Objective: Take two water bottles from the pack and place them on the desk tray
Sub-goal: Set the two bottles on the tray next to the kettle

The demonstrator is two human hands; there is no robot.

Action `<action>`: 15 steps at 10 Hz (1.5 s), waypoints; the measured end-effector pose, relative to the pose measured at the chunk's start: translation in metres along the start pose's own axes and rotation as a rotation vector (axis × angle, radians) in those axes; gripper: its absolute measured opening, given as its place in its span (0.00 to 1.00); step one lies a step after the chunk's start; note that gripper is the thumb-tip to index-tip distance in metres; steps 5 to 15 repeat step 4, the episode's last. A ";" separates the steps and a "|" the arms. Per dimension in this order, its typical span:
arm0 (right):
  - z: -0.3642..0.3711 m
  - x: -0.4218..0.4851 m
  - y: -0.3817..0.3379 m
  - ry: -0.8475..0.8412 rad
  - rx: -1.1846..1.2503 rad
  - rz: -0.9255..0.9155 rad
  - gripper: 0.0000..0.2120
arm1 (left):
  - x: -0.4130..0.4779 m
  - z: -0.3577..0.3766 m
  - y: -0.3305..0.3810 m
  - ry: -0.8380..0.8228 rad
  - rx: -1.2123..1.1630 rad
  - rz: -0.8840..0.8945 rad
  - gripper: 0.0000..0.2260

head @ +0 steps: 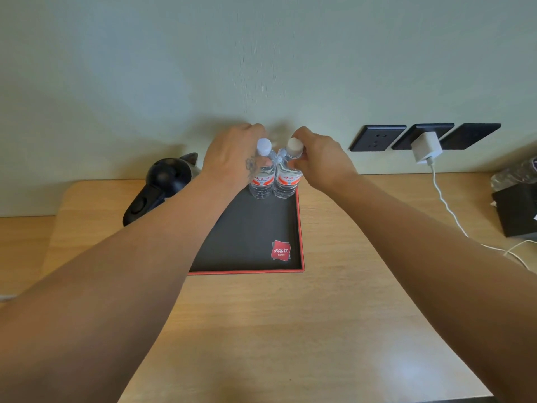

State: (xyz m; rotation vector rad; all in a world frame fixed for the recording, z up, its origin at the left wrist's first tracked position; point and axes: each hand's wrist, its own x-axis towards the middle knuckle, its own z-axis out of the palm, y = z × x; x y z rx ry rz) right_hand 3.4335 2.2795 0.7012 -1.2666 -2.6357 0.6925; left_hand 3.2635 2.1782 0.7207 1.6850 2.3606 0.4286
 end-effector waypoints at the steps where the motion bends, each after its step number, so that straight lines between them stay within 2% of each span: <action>1: -0.002 0.000 -0.002 -0.016 0.003 0.028 0.16 | -0.001 0.001 0.000 0.005 -0.009 -0.003 0.19; 2: -0.005 -0.001 -0.003 -0.023 0.030 0.074 0.18 | -0.007 -0.003 0.001 0.011 -0.056 -0.002 0.25; 3: -0.011 -0.008 -0.005 -0.018 -0.006 0.075 0.23 | -0.017 -0.018 -0.003 0.008 -0.070 -0.010 0.29; 4: -0.024 -0.022 -0.012 0.041 -0.118 0.018 0.28 | -0.031 -0.041 -0.011 0.068 -0.055 -0.035 0.26; 15: -0.024 -0.022 -0.012 0.041 -0.118 0.018 0.28 | -0.031 -0.041 -0.011 0.068 -0.055 -0.035 0.26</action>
